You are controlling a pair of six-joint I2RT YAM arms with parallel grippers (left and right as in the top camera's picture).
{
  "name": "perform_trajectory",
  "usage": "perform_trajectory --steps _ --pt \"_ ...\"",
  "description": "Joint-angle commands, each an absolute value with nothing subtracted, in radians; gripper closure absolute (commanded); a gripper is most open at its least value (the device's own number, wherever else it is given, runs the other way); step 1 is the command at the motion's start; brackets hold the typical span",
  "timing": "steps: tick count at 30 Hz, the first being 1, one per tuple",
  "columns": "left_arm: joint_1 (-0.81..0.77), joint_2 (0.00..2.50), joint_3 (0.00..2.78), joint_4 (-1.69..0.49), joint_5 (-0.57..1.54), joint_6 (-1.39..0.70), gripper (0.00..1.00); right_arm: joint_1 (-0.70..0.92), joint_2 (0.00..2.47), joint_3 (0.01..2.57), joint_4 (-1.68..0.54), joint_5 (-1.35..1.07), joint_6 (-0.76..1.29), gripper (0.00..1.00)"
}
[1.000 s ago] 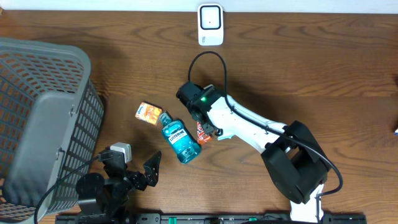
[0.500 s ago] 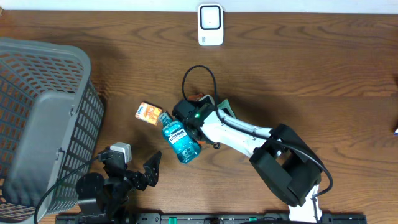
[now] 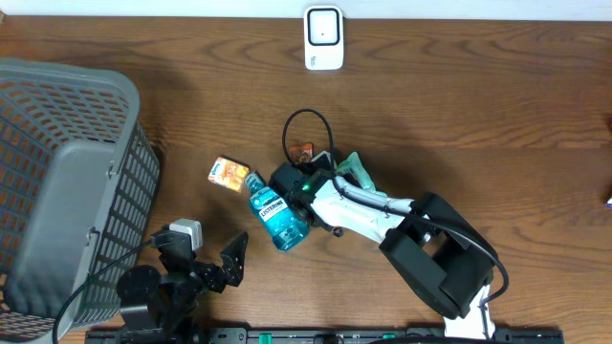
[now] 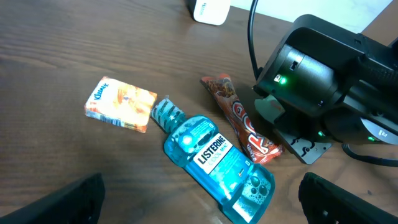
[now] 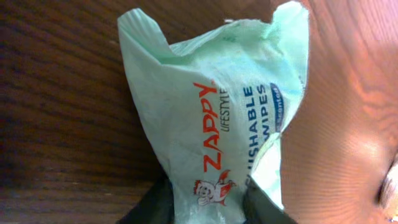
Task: Scan the item barcode
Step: 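Lift the green wipes pack with the right gripper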
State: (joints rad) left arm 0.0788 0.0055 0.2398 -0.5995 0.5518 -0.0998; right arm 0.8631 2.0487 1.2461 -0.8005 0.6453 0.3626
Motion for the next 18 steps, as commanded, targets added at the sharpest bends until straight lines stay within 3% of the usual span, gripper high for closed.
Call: perform_trajectory --steps 1,3,8,10,14,18 --pt "0.084 0.004 0.246 -0.598 0.561 -0.086 0.01 0.840 2.099 1.260 -0.818 0.439 0.306 0.90" --pt "0.084 0.004 0.246 -0.598 0.561 -0.086 0.01 0.821 2.094 1.300 -0.863 0.385 0.269 0.99" --pt "0.084 0.004 0.246 -0.598 0.561 -0.086 0.01 0.675 2.048 1.443 -1.026 -0.041 0.008 0.99" --pt "0.084 0.004 0.246 -0.598 0.561 -0.086 0.01 0.580 2.026 1.466 -1.076 -0.386 -0.201 0.99" --pt "0.084 0.004 0.246 -0.598 0.561 -0.086 0.01 0.465 2.028 1.461 -1.148 -0.800 -0.468 0.99" --pt "0.084 0.004 0.246 -0.598 0.561 -0.086 0.01 0.384 2.028 1.438 -1.212 -0.992 -0.622 0.99"
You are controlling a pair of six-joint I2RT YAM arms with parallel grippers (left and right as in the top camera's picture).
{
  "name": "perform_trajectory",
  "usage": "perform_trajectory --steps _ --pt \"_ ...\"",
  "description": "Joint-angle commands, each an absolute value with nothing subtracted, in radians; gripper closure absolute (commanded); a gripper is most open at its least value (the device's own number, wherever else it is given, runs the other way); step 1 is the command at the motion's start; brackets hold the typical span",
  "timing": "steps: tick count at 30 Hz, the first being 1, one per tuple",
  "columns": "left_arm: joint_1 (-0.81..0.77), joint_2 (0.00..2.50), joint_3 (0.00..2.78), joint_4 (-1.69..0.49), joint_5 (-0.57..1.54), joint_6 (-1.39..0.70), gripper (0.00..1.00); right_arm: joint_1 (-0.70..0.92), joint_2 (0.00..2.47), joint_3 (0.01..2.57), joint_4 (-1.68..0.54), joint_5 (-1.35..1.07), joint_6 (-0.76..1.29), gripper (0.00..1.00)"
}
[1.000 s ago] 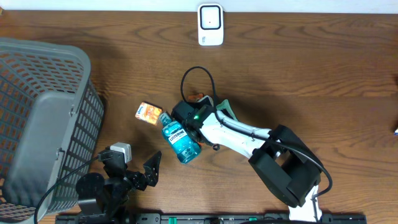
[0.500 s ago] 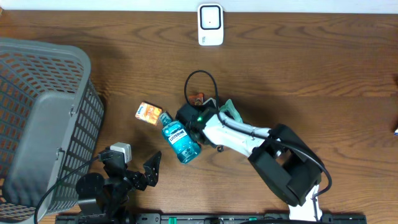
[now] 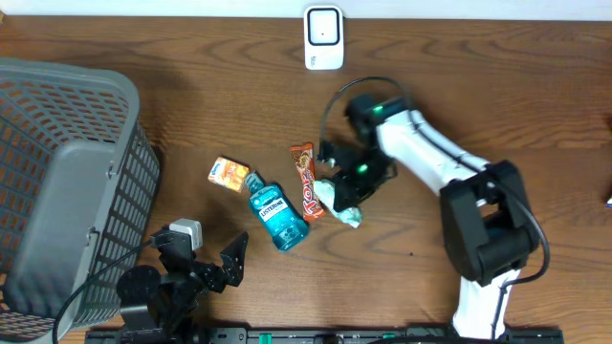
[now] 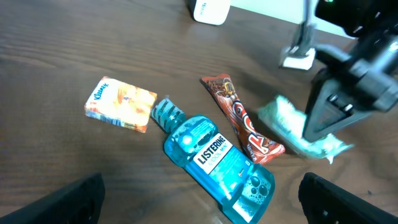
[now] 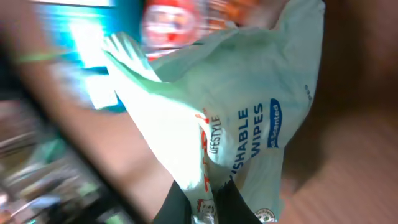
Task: Scan the item barcode
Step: 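Lift the green wipes pack with the right gripper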
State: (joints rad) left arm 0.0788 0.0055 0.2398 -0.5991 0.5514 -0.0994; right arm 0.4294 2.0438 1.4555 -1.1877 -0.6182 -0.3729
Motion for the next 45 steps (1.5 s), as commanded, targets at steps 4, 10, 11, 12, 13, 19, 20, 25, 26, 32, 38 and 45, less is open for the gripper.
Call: perform_trajectory --steps 4,10,11,12,13,19,20,25,26,32,38,45 --pt "0.084 0.004 0.246 -0.598 0.561 -0.086 0.01 0.331 2.028 1.413 -1.308 -1.157 -0.829 0.99" --pt "0.084 0.004 0.246 -0.598 0.561 -0.086 0.01 0.329 2.028 1.401 -1.551 -1.282 -1.372 0.99" --pt "0.084 0.004 0.246 -0.598 0.561 -0.087 0.01 0.332 2.028 1.401 -1.590 -1.293 -1.469 0.99" --pt "0.084 0.004 0.246 -0.598 0.561 -0.086 0.01 0.334 2.028 1.400 -1.605 -1.299 -1.509 0.99" --pt "0.084 0.004 0.246 -0.598 0.561 -0.086 0.01 0.336 2.028 1.400 -1.637 -1.319 -1.583 0.99" --pt "0.084 0.004 0.246 -0.598 0.561 -0.086 0.01 0.357 2.028 1.399 -1.702 -1.452 -1.655 0.99" --pt "0.084 0.004 0.246 -0.598 0.561 -0.086 0.01 0.363 2.028 1.399 -1.702 -1.466 -1.631 0.99" --pt "0.084 0.004 0.246 -0.598 0.561 -0.086 0.01 0.374 2.028 1.401 -1.702 -1.562 -1.031 0.99" --pt "0.084 0.004 0.246 -0.598 0.561 -0.086 0.01 0.373 2.028 1.401 -1.702 -1.562 -0.948 0.99" --pt "0.084 0.004 0.246 -0.598 0.561 -0.086 0.01 0.357 2.027 1.401 -1.702 -1.562 -0.505 0.99" --pt "0.084 0.004 0.246 -0.598 0.561 -0.086 0.01 0.325 2.027 1.401 -1.702 -1.562 -0.468 0.99" --pt "0.084 0.004 0.246 -0.598 0.561 -0.086 0.01 0.295 2.027 1.401 -1.696 -1.561 -0.570 0.99"
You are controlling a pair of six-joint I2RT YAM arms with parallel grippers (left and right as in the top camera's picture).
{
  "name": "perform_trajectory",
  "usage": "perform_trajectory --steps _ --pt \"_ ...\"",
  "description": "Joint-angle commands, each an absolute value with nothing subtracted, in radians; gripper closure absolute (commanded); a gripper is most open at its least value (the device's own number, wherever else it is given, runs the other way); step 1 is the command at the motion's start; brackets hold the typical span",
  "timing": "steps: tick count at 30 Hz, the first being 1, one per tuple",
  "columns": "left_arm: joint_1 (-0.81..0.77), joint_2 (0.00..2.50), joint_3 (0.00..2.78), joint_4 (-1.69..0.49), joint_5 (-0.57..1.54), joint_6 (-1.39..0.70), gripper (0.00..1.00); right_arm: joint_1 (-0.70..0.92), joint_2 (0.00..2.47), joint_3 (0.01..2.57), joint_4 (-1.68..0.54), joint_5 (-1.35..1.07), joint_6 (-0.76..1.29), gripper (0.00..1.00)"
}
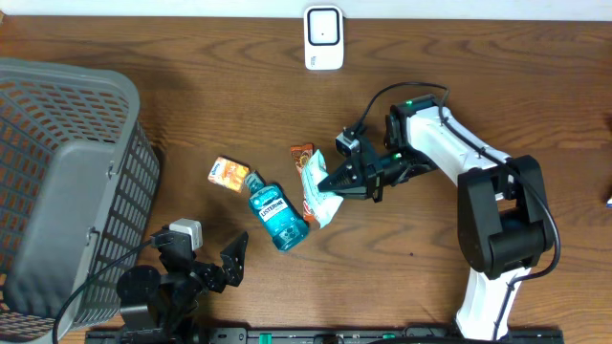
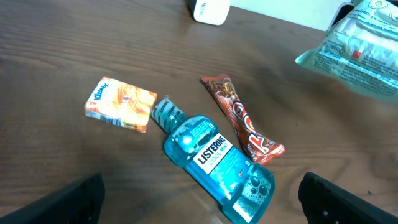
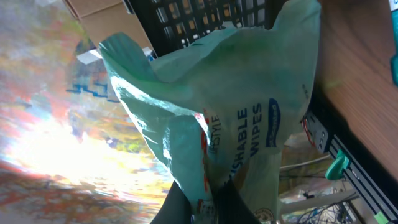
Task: Scan the item barcode
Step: 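Lift the green wipes pack with the right gripper, then carry the wipes pack to the scanner with the right gripper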
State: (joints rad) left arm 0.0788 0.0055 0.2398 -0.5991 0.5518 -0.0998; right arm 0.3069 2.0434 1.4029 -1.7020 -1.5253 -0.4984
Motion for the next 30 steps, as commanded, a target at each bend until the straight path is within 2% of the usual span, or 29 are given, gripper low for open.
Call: perform_trajectory --steps 1,7,11,15,18,20,30 --pt "0.084 0.004 0.246 -0.598 0.561 -0.086 0.01 0.293 2.027 1.401 -1.694 -1.557 -0.633 0.99" --pt "0.084 0.004 0.246 -0.598 0.561 -0.086 0.01 0.244 2.027 1.433 -1.675 -1.514 -0.944 0.98" --pt "0.084 0.004 0.246 -0.598 0.561 -0.086 0.01 0.240 2.027 1.511 -1.576 -1.427 -0.929 0.99" --pt "0.084 0.004 0.246 -0.598 0.561 -0.086 0.01 0.270 2.027 1.588 -1.369 -1.303 -0.724 0.99" --pt "0.084 0.004 0.246 -0.598 0.561 -0.086 0.01 0.303 2.027 1.621 -1.080 -0.960 -0.329 0.99" --pt "0.084 0.004 0.246 -0.598 0.561 -0.086 0.01 0.331 2.027 1.632 -0.956 -0.717 -0.175 0.99" --pt "0.084 0.004 0.246 -0.598 0.561 -0.086 0.01 0.466 2.046 1.665 -0.559 -0.234 -0.037 0.99"
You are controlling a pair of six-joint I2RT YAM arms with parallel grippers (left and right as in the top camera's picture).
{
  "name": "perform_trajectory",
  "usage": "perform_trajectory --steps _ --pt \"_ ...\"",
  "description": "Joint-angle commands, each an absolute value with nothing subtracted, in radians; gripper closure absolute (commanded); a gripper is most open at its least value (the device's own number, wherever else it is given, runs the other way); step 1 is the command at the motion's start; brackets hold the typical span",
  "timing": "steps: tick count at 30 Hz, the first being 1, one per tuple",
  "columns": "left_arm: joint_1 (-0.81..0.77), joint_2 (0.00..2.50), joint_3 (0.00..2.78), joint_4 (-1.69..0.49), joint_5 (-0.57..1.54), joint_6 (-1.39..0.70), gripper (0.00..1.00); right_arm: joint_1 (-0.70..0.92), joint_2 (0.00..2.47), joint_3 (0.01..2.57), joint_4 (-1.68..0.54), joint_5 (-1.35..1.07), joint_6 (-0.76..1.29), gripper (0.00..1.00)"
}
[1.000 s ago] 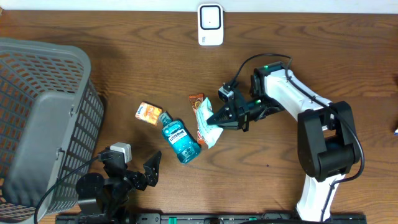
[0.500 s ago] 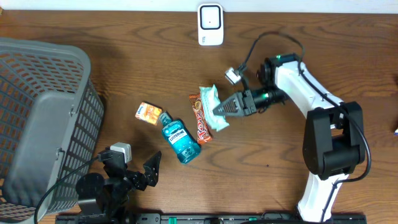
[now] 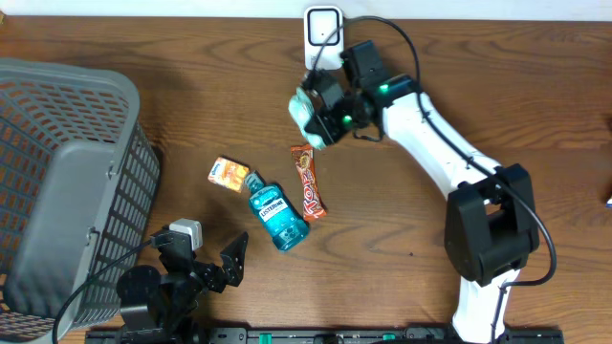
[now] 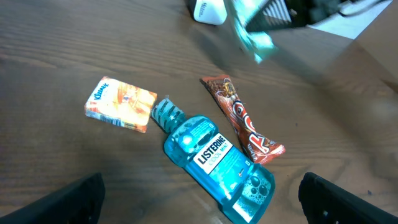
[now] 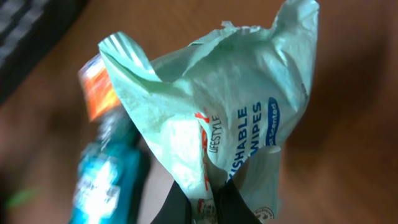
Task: Scan the item barcode
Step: 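Carry the wipes pack to the scanner with the right gripper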
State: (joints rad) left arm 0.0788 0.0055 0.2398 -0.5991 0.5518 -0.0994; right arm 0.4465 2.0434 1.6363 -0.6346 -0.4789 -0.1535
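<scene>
A pale green pack of flushable wipes (image 5: 211, 118) hangs in the air, with my right gripper (image 5: 208, 199) shut on its lower edge. In the overhead view the wipes pack (image 3: 308, 113) is held just below the white barcode scanner (image 3: 323, 38) at the table's far edge, by my right gripper (image 3: 330, 115). In the left wrist view the pack (image 4: 249, 25) shows blurred near the scanner (image 4: 208, 10). My left gripper (image 3: 206, 268) rests open near the front edge, its dark fingertips (image 4: 62, 199) wide apart and holding nothing.
On the table lie a blue Listerine bottle (image 3: 277, 215), an orange Kleenex pack (image 3: 228, 174) and a red-brown snack bar (image 3: 308, 182). A large grey mesh basket (image 3: 67, 182) takes up the left side. The right arm (image 3: 449, 162) reaches across the table's right half.
My right gripper has moved with the wipes pack from over the snack bar at mid-table to the far side, just below the scanner. The left arm has not moved.
My right gripper was shut on the wipes pack low beside the Listerine bottle. Then it held the pack a little to the right of the snack bar, then raised over the bar, and now holds it close to the scanner. The left gripper stayed open throughout.
</scene>
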Motion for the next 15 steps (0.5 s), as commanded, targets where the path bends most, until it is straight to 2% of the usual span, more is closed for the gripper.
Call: perform_trajectory --steps 1,6,9,15 --pt "0.084 0.004 0.246 -0.598 0.561 -0.086 0.01 0.470 2.051 1.666 -0.517 -0.198 -0.036 0.99" --pt "0.084 0.004 0.246 -0.598 0.561 -0.086 0.01 0.461 2.111 1.708 -0.305 -0.116 -0.042 0.99" --pt "0.084 0.004 0.246 -0.598 0.561 -0.086 0.01 0.453 2.174 1.786 -0.250 -0.096 -0.043 0.99" --pt "0.084 0.004 0.246 -0.598 0.561 -0.086 0.01 0.434 2.453 2.189 -0.285 -0.006 -0.047 0.99"
